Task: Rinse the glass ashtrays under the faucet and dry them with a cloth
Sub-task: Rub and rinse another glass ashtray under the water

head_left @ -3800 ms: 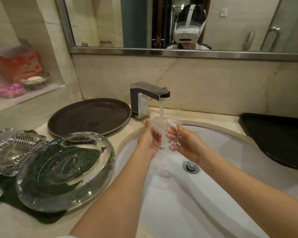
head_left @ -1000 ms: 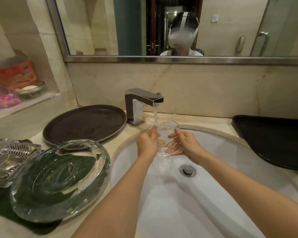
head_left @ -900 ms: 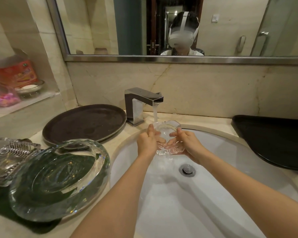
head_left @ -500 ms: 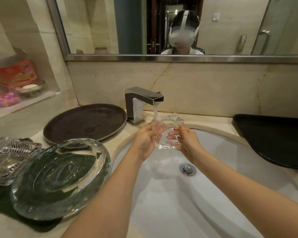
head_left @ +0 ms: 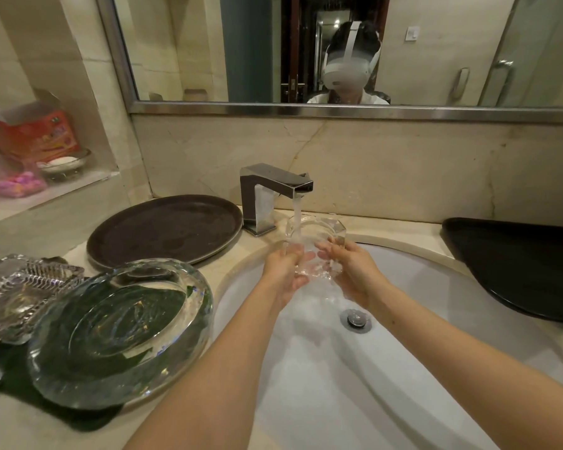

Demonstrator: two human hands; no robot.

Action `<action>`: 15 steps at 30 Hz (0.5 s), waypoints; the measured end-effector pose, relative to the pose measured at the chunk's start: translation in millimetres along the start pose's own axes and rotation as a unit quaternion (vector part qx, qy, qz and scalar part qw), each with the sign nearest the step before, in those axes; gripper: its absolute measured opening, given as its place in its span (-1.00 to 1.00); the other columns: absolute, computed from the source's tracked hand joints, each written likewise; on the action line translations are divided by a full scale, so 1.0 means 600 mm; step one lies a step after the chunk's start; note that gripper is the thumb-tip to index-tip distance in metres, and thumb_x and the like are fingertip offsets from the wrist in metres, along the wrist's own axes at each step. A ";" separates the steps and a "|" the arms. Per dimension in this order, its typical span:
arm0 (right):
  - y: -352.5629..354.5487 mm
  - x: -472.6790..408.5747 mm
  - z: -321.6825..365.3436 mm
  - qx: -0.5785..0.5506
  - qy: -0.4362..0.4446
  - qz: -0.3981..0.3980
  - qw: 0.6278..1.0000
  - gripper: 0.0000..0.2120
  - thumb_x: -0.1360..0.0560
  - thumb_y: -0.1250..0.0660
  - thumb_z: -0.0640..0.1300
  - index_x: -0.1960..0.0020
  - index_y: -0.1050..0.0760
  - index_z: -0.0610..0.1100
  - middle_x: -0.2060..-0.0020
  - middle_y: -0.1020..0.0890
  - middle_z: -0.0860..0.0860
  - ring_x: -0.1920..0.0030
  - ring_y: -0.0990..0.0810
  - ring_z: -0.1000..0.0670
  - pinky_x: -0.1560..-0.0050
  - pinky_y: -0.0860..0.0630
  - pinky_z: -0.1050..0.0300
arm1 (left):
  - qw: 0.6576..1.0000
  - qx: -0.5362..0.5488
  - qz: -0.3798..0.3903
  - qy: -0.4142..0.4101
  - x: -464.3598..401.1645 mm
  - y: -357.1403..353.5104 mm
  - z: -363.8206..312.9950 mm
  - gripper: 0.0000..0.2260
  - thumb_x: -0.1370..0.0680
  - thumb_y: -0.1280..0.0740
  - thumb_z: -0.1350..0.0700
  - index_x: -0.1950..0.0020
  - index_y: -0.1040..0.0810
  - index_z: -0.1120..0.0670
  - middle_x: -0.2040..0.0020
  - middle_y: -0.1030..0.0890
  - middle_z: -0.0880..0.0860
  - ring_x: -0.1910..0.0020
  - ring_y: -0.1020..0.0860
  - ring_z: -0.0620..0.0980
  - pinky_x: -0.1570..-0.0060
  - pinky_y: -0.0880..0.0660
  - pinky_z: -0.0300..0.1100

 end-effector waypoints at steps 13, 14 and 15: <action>0.024 0.004 0.002 0.234 -0.009 -0.020 0.972 -0.78 -0.46 -0.35 -0.37 0.02 -0.36 -0.15 0.18 -0.62 -0.09 0.26 -0.60 -0.05 0.24 -0.60 0.07 | 0.998 -0.037 -0.028 -0.050 0.007 0.005 -0.008 -0.72 -0.55 -0.20 0.40 -0.15 -0.46 0.09 0.01 -0.56 0.02 0.08 -0.60 -0.03 0.06 -0.52 -0.11; 0.025 0.001 0.001 0.232 -0.006 -0.025 0.972 -0.81 -0.46 -0.35 -0.36 0.05 -0.39 -0.15 0.19 -0.63 -0.10 0.30 -0.60 -0.04 0.25 -0.61 0.09 | 0.997 -0.040 -0.042 -0.048 0.007 0.008 -0.009 -0.77 -0.57 -0.20 0.37 -0.09 -0.48 0.08 0.02 -0.57 0.02 0.09 -0.60 -0.04 0.07 -0.52 -0.09; 0.026 -0.001 0.001 0.223 -0.004 -0.028 0.974 -0.84 -0.46 -0.35 -0.36 0.08 -0.41 -0.16 0.21 -0.64 -0.11 0.33 -0.60 -0.03 0.25 -0.61 0.11 | 0.997 -0.038 -0.050 -0.043 0.005 0.009 -0.009 -0.79 -0.58 -0.20 0.35 -0.03 -0.49 0.06 0.04 -0.57 0.02 0.09 -0.59 -0.03 0.04 -0.51 -0.04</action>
Point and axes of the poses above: each hand's wrist, its own x-axis away from the middle knuckle, its own y-axis out of the back of the hand, z = x × y, the point moved 5 cm from there along -x, towards the middle knuckle
